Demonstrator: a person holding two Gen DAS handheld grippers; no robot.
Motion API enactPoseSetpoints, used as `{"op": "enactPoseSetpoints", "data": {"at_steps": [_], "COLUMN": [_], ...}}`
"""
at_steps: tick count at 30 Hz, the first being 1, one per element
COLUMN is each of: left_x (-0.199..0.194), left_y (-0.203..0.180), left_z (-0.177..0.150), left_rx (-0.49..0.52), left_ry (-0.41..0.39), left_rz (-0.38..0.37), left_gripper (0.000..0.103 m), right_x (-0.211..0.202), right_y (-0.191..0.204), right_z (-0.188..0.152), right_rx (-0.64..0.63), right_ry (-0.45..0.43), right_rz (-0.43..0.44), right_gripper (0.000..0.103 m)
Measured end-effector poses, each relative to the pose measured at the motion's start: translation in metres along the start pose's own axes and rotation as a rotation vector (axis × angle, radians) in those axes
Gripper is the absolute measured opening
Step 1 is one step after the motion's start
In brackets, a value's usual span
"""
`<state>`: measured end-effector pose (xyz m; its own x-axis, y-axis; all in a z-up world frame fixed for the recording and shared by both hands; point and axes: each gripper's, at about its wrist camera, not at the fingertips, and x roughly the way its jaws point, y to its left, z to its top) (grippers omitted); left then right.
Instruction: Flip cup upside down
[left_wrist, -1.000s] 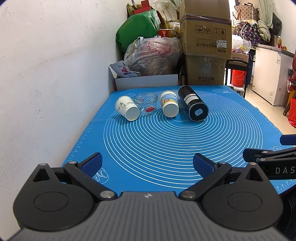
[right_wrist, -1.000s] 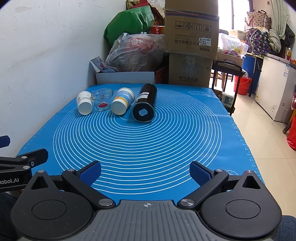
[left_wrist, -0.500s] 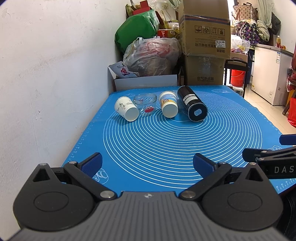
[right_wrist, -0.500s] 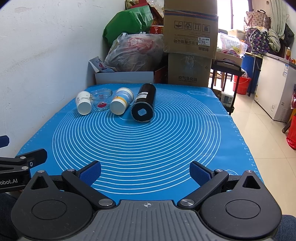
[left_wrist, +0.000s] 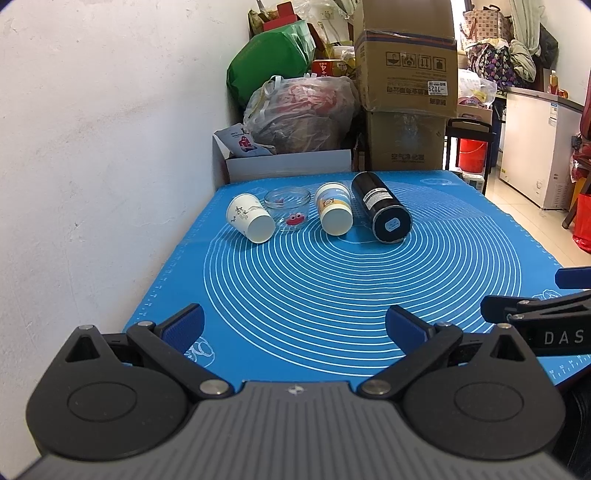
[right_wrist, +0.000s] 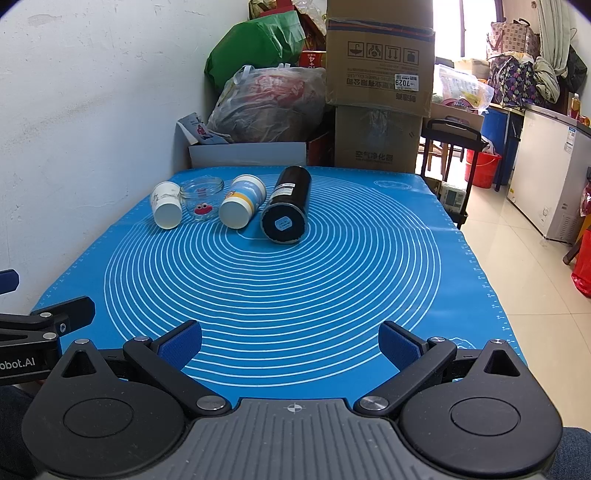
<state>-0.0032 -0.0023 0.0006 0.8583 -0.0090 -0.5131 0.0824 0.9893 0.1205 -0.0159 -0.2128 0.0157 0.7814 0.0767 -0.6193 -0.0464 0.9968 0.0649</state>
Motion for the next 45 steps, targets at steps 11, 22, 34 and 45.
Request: {"op": "enactPoseSetpoints", "data": {"at_steps": [11, 22, 34, 45], "left_x": [0.000, 0.000, 0.004, 0.067], "left_y": [-0.002, -0.002, 0.000, 0.023], "left_z": [0.000, 0.000, 0.002, 0.025], "left_rx": [0.002, 0.001, -0.004, -0.044], "left_ry": [0.002, 0.001, 0.006, 0.028], "left_rz": [-0.001, -0.001, 0.002, 0.090], "left_gripper": [0.103, 0.103, 0.103, 0.103], "right_x": [0.000, 0.003, 0.006, 0.030], "right_y": [-0.003, -0.003, -0.003, -0.010], "right_z": [-0.001, -0.001, -0.001, 0.005], "right_rx": [0.008, 0.010, 0.013, 0.022], "right_ry": [0.003, 0.004, 0.007, 0.021], "right_rz": [0.003, 0.000, -0.003, -0.026], "right_gripper": [0.103, 0.103, 0.103, 0.103]}}
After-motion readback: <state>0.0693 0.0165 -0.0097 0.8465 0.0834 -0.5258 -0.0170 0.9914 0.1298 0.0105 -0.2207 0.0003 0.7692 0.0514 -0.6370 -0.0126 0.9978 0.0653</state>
